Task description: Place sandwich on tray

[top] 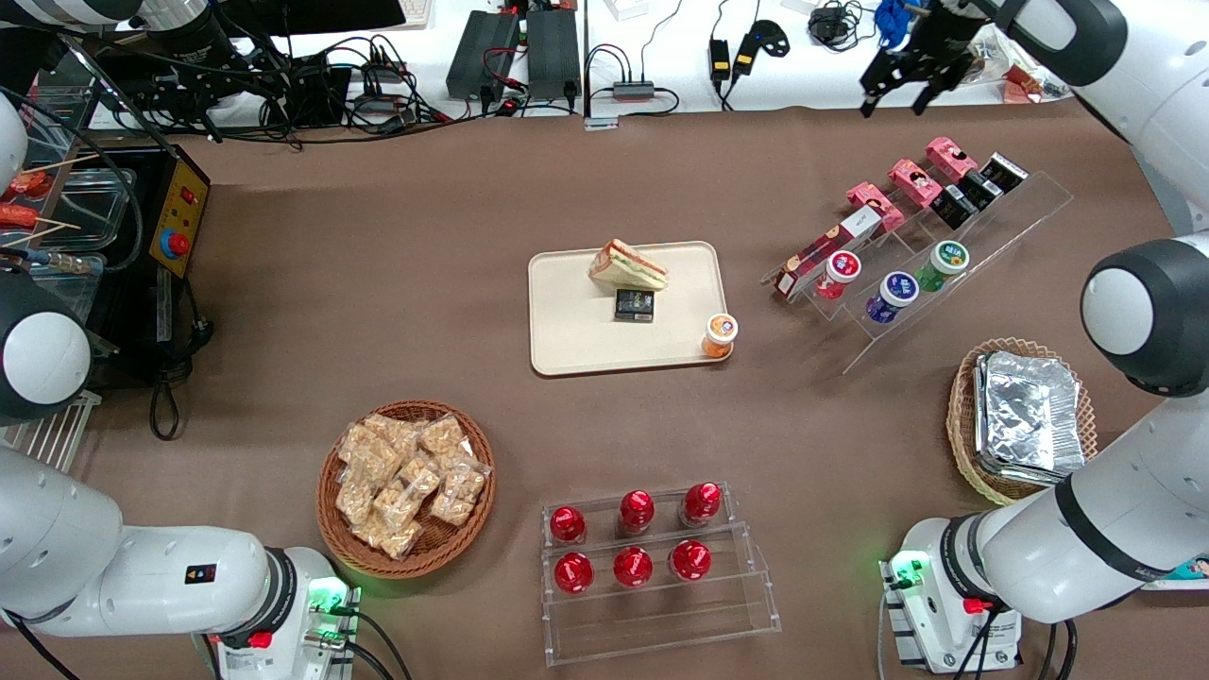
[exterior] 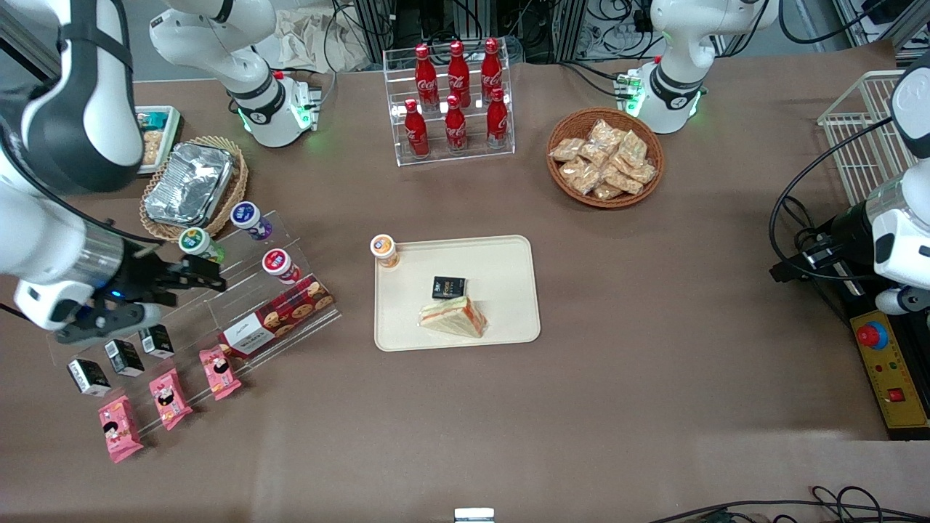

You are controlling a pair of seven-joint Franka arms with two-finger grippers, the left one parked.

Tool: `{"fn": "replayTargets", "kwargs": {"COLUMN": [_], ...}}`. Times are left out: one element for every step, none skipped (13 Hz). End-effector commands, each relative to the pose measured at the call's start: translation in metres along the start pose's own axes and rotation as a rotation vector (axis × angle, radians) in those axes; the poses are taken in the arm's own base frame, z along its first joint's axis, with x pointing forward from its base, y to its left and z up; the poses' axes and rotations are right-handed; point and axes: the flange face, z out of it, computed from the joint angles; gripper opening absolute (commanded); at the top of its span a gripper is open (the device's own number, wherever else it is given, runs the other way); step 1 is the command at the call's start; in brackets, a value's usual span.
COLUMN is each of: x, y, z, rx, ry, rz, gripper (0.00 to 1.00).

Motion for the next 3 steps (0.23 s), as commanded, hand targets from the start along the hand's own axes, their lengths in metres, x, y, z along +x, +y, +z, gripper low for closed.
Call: {"fn": "replayTargets", "kwargs": {"x": [-0.0098, -0.0099, -0.0096], "y": [-0.0045, -0.0026, -0.0025], "z": [-0.034, -0.0342, -0.0344], "rx": [-0.099, -0.107, -0.107], "ry": [-0.024, -0.024, -0.021], "rz": [0.067, 0.07, 0.073], "gripper": [0.97, 0.97, 0.97]}}
